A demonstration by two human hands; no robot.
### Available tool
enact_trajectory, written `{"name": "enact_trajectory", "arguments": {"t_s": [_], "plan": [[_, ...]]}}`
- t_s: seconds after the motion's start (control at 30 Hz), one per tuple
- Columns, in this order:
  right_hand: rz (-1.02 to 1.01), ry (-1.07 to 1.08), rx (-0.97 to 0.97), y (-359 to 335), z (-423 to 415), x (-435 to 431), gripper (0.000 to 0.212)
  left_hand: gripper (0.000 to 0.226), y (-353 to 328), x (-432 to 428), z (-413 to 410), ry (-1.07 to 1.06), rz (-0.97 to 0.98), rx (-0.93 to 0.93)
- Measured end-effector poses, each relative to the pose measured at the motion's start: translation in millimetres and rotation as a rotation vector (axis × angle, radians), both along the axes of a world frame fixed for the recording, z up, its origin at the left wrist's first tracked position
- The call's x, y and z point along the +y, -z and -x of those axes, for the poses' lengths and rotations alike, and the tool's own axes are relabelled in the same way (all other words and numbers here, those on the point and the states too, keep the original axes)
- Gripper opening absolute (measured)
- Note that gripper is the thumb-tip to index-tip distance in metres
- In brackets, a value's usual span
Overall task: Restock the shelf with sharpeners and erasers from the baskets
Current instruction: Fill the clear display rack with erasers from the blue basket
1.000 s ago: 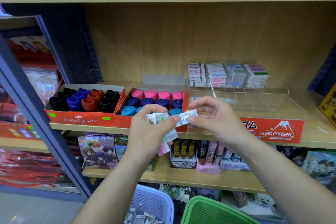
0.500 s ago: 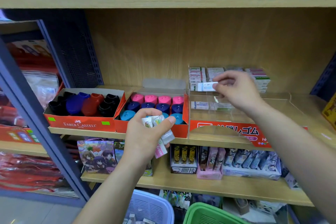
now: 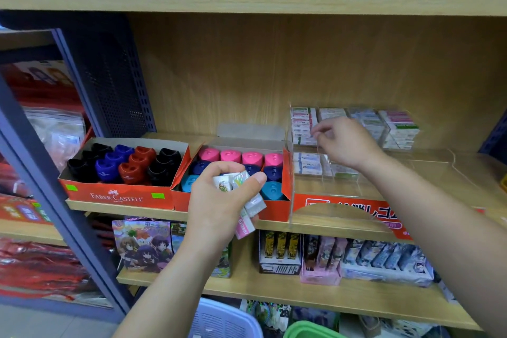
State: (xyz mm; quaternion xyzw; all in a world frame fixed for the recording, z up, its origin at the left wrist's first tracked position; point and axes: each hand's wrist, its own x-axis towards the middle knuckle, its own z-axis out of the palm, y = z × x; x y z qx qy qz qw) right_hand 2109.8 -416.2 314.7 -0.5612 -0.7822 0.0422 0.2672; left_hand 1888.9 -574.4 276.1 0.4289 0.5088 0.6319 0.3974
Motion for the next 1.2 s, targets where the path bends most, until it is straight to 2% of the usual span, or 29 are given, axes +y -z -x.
{"name": "enact_trajectory", "arguments": {"t_s": [0.07, 0.1, 0.23, 0.33, 0.47, 0.67, 0.8, 0.93, 1.0, 1.13, 1.2], "plan": [[-0.133, -0.015, 0.128, -1, 7, -29, 0.02, 0.034, -1, 0, -1, -0.001, 0.0, -0.006], [-0.135, -0.081, 0.203, 0, 14, -50, 0.017, 0.035, -1, -1, -1, -0.002, 0.0, -0.008], [0.234, -0.391, 0.448, 18, 49, -121, 0.013, 0.04, -1, -4, -2, -0.01, -0.008, -0.021], [0.384, -0.414, 0.624, 32, 65, -137, 0.025, 0.039, 0, -8, -2, -0.026, -0.02, -0.035], [0.469, -0.426, 0.832, 33, 72, -147, 0.022, 0.042, 4, -13, 5, -0.02, -0.001, -0.02], [0.571, -0.475, 0.842, 27, 69, -148, 0.024, 0.051, 2, -18, 9, 0.097, 0.001, -0.036], [0.561, -0.416, 0.904, 26, 62, -147, 0.02, 0.058, 0, -20, 10, 0.132, 0.028, -0.03], [0.583, -0.358, 0.973, 31, 53, -145, 0.015, 0.047, 1, -19, 9, 0.133, 0.047, -0.031], [0.594, -0.351, 0.928, 33, 49, -147, 0.014, 0.043, 1, -19, 7, 0.137, 0.049, -0.027], [0.602, -0.479, 0.698, 32, 40, -154, 0.05, 0.035, 3, -19, -1, 0.132, 0.038, 0.023], [0.6, -0.531, 0.692, 31, 37, -154, 0.05, 0.035, 4, -18, -7, 0.124, 0.026, 0.055]]}}
